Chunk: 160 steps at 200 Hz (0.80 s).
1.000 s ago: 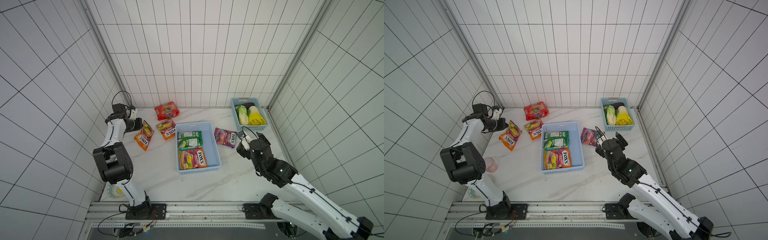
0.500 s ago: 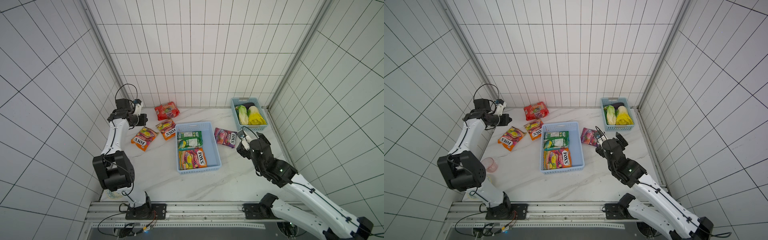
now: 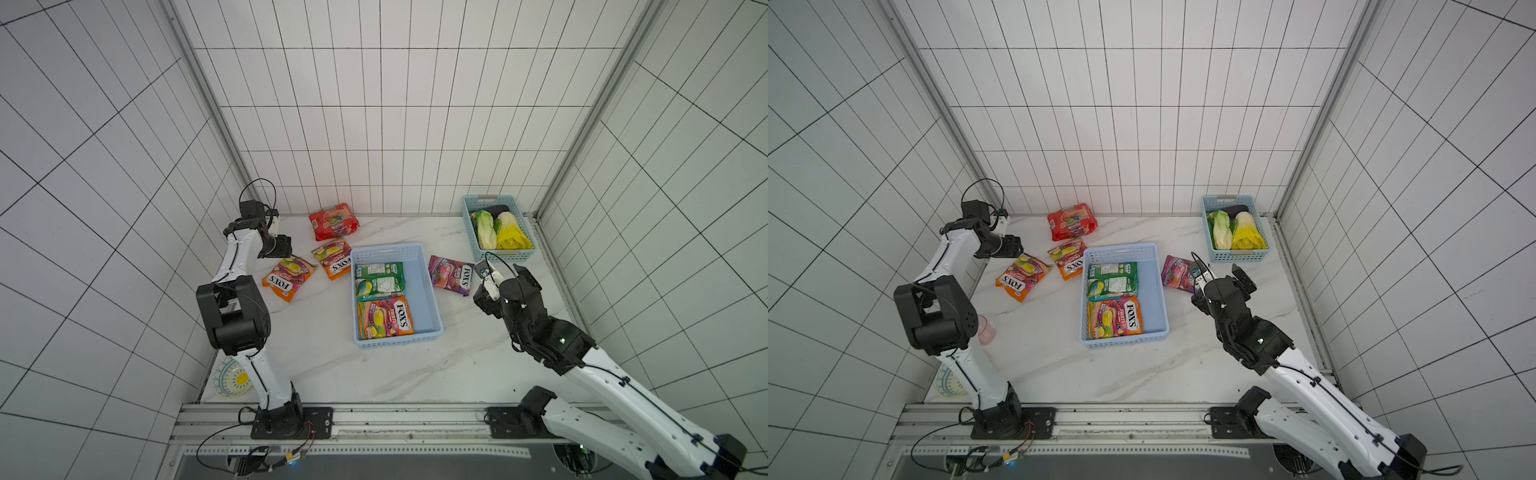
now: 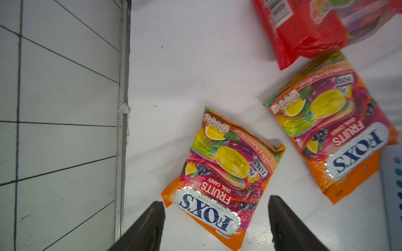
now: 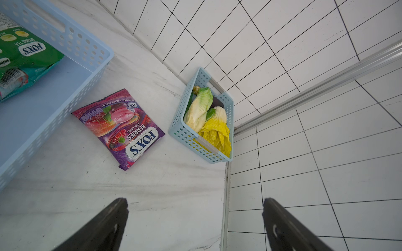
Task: Put the candies in the basket
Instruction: Pick up the candy at the center of the board.
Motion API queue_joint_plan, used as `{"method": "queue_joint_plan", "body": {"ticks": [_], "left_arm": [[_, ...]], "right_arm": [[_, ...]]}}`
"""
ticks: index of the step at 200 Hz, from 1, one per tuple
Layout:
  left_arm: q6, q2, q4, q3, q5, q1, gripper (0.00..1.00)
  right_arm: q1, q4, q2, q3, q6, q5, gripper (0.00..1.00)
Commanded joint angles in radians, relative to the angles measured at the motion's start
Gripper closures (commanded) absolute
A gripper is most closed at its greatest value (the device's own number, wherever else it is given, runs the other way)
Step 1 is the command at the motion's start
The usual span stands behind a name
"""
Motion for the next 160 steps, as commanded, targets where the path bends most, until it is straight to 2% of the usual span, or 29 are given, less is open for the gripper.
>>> {"method": "queue_joint_plan", "body": {"ticks": [1, 22, 40, 66, 78, 103, 140, 160], "left_arm": [[0.049, 0.079, -0.015, 0.062, -0.010, 0.029, 0.25], [0.149, 0.139, 0.035, 0.098, -0.029, 0.030, 0.23], [0.216, 0.211, 0.005, 0.192, -0.017, 0.037, 0.22], [0.261, 0.349, -0.182, 0.398, 0.046, 0.052, 0.23], [0.278, 0.395, -0.269, 0.450, 0.074, 0.052, 0.25], [0.326, 0.414, -0.322, 0.414, 0.109, 0.051, 0.27], [0.347, 0.448, -0.326, 0.352, 0.062, 0.057, 0.31], [0.344, 0.459, -0.313, 0.338, 0.050, 0.057, 0.36]], "right_arm": [[-0.009, -0.002, 0.003, 0.014, 0.009, 0.018, 0.01], [-0.013, -0.001, 0.013, 0.013, 0.010, 0.015, 0.01], [-0.015, 0.000, 0.020, 0.011, 0.008, 0.017, 0.01], [-0.021, 0.000, 0.025, 0.012, 0.007, 0.019, 0.01], [-0.022, 0.000, 0.024, 0.011, 0.007, 0.019, 0.01], [-0.027, 0.000, 0.024, 0.013, 0.006, 0.018, 0.01], [-0.029, 0.000, 0.026, 0.011, 0.008, 0.008, 0.01], [-0.029, -0.001, 0.027, 0.013, 0.008, 0.013, 0.01]]}}
